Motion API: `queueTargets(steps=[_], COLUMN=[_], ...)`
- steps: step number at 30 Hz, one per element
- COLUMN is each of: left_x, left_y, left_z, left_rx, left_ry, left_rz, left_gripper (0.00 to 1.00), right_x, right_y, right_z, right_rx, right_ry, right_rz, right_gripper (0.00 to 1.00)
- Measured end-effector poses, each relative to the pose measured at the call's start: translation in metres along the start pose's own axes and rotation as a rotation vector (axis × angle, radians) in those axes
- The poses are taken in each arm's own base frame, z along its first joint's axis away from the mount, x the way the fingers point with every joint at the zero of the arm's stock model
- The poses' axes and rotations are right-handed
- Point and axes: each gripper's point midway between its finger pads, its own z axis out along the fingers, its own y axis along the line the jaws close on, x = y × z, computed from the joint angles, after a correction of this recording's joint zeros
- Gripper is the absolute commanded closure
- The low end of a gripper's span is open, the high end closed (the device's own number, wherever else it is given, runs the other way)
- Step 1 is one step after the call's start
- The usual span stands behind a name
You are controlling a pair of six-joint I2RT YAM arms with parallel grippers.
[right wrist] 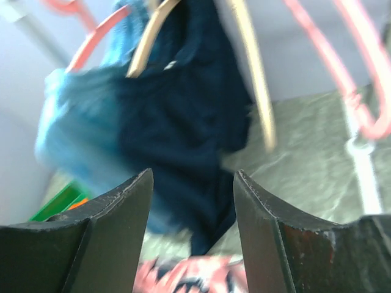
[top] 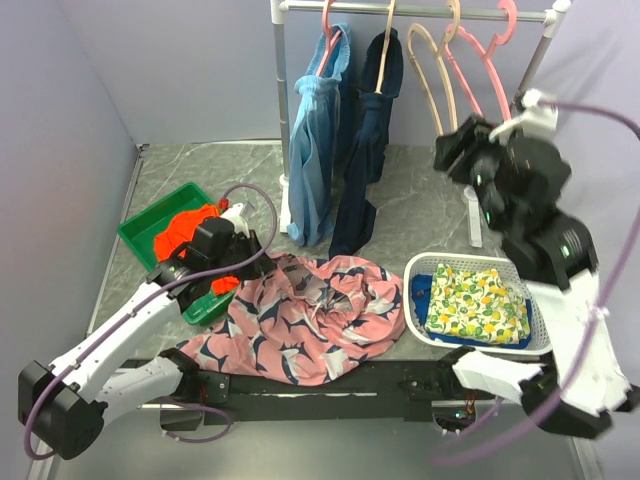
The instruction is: Place the shorts on the hanger
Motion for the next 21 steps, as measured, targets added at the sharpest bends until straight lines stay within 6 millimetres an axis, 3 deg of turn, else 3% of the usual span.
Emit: queueTargets(steps=[4, 7, 11, 16, 21], left_x=[-0.004, -0.003, -0.002, -0.004, -0.01], left_y=[-0.005, -0.006, -0.006, -0.006, -0.009], left_z=[0.0, 0.001, 0.002, 0.002, 0.0], left_rx=[0.017, 0.022, 0.022, 0.022, 0.03], left_ry=[0.003, 0.009, 0.016, 0.018, 0.006], left_rz=[0.007, 0.011, 0.024, 0.038, 0.053], left_gripper=[0.92, 0.92, 0.92, 0.91, 0.91], right_x=[-0.014, -0.011, -0.005, 0.003, -0.007], right_y=[-0.012, -0.016, -0.036, -0.054, -0.05], right_z=[0.044, 0.083, 0.123, 0.135, 0.135], right_rx=[0.051, 0.054, 0.102, 0.122, 0.075], right_ry=[0.009, 0.063, 0.119, 0.167, 0.158], right_rz=[-0.064, -0.106, -0.144, -0.176, -0.183], right_gripper=[0.37, 0.39, 0.38, 0.37, 0.4])
